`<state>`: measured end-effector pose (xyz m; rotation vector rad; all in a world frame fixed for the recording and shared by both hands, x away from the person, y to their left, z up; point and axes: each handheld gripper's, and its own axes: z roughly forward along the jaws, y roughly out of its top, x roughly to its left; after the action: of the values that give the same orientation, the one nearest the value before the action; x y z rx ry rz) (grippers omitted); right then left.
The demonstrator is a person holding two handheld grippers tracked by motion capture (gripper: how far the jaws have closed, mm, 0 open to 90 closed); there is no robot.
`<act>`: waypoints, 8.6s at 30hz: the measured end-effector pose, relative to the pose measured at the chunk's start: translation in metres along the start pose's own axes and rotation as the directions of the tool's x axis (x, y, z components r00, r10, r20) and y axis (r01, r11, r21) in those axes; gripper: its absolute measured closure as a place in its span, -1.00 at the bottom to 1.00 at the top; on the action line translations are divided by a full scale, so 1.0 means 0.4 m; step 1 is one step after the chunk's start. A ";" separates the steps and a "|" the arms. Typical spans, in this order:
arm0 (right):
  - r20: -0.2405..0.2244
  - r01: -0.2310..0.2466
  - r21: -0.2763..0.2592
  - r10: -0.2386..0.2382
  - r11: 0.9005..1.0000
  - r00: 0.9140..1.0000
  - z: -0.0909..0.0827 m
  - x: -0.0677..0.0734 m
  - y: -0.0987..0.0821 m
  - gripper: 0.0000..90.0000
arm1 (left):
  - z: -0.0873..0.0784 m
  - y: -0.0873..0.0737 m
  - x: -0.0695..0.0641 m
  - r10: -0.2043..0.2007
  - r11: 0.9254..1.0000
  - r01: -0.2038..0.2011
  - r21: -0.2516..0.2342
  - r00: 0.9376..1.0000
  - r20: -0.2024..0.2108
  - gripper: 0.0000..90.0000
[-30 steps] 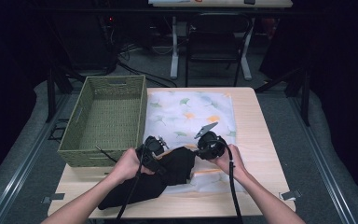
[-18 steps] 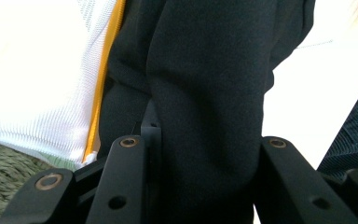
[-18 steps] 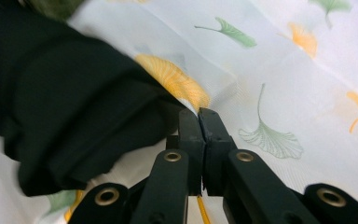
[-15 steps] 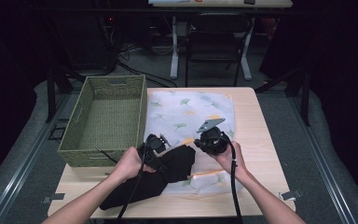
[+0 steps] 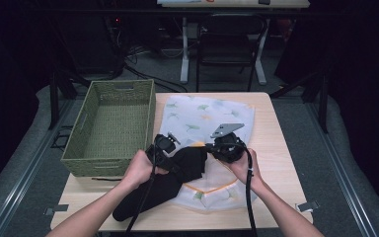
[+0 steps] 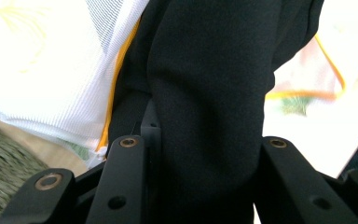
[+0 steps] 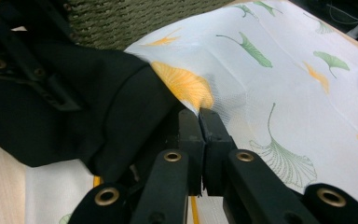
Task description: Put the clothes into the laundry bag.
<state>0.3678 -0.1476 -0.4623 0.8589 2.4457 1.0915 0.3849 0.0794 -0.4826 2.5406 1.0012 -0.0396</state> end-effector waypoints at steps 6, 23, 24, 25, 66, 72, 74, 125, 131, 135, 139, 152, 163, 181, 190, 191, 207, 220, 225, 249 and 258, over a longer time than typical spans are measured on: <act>-0.016 0.008 0.043 -0.007 0.999 1.000 0.023 -0.001 -0.010 0.98 | 0.045 0.019 0.015 -0.028 1.000 0.028 -0.007 0.999 -0.027 0.46; -0.034 0.010 0.093 -0.007 0.996 0.999 0.042 -0.003 -0.034 0.97 | 0.030 -0.005 -0.003 0.103 0.994 -0.107 -0.032 0.990 -0.098 -0.60; -0.034 0.010 0.093 -0.007 0.996 0.999 0.042 -0.003 -0.034 0.97 | 0.030 -0.005 -0.003 0.103 0.994 -0.107 -0.032 0.990 -0.098 -0.63; -0.036 0.007 0.095 -0.004 0.995 0.999 0.042 -0.003 -0.035 0.97 | 0.022 -0.009 -0.008 0.105 0.993 -0.109 -0.041 0.990 -0.094 -0.63; -0.031 0.009 0.086 -0.006 0.996 0.999 0.036 0.003 -0.029 0.97 | 0.042 -0.111 -0.042 0.185 0.980 -0.196 -0.039 0.963 -0.194 0.53; -0.036 0.000 0.044 0.001 0.999 0.999 0.020 0.009 -0.013 0.97 | 0.025 -0.084 -0.041 0.126 0.983 -0.146 -0.111 0.977 -0.174 0.53; -0.037 -0.006 0.035 0.007 0.999 0.999 0.017 0.011 -0.009 0.97 | 0.027 -0.066 -0.042 0.108 0.981 -0.132 -0.140 0.980 -0.165 0.53; -0.054 -0.022 0.033 0.024 0.999 0.998 0.017 0.013 -0.018 0.97 | 0.033 -0.018 -0.087 0.116 0.948 -0.177 -0.263 0.966 -0.233 -0.69; -0.056 -0.018 0.035 0.020 0.999 0.998 0.020 0.014 -0.017 0.97 | 0.057 -0.074 -0.088 0.120 0.959 -0.170 -0.228 0.969 -0.218 -0.70; -0.058 -0.019 0.038 0.021 0.999 0.998 0.022 0.014 -0.018 0.97 | 0.083 -0.092 -0.078 0.107 0.968 -0.151 -0.199 0.971 -0.213 -0.71; -0.057 -0.022 0.042 0.025 0.999 0.998 0.021 0.013 -0.021 0.97 | 0.109 -0.100 -0.071 0.107 0.974 -0.145 -0.173 0.972 -0.210 -0.68; -0.064 -0.016 0.050 0.019 0.999 0.998 0.024 0.015 -0.024 0.97 | 0.145 -0.119 -0.032 0.093 0.972 -0.128 -0.196 0.979 -0.181 0.87; -0.080 -0.040 0.000 0.040 0.999 0.996 0.007 0.020 -0.006 0.97 | 0.115 -0.064 -0.053 0.064 0.926 -0.133 -0.353 0.978 -0.200 0.90; -0.090 -0.056 -0.057 0.051 0.997 0.995 -0.012 0.029 0.005 0.97 | 0.130 0.022 -0.068 -0.006 0.835 -0.111 -0.539 0.977 -0.211 0.90; -0.089 -0.079 -0.062 0.073 0.995 0.993 -0.011 0.022 0.001 0.97 | 0.158 0.044 -0.068 -0.052 0.793 -0.099 -0.601 0.972 -0.229 0.90; -0.086 -0.086 -0.060 0.081 0.994 0.993 -0.010 0.020 0.000 0.97 | 0.165 0.045 -0.067 -0.060 0.789 -0.093 -0.608 0.972 -0.227 0.89; -0.104 -0.125 0.020 0.127 0.992 0.987 0.020 0.009 -0.028 0.97 | 0.229 0.046 -0.044 0.014 0.867 -0.126 -0.482 0.974 -0.228 0.32; -0.097 -0.119 0.015 0.120 0.993 0.988 0.013 0.013 -0.023 0.97 | 0.109 -0.022 -0.057 0.079 0.888 -0.184 -0.422 0.964 -0.254 -0.49; -0.095 -0.109 0.012 0.110 0.994 0.989 0.015 0.016 -0.021 0.97 | 0.106 -0.054 -0.054 0.057 0.914 -0.133 -0.383 0.978 -0.203 -0.62; -0.115 -0.146 -0.057 0.138 0.988 0.984 -0.016 0.015 -0.006 0.97 | 0.189 0.041 -0.046 -0.082 0.813 -0.058 -0.579 0.974 -0.212 0.95; -0.135 -0.187 -0.048 0.179 0.981 0.975 -0.013 0.008 -0.014 0.97 | 0.234 0.065 -0.031 -0.152 0.795 -0.013 -0.606 0.964 -0.220 0.95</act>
<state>0.3606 -0.1514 -0.4634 1.0414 2.4615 1.3184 0.4040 0.0184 -0.5569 1.9389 0.9998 0.5271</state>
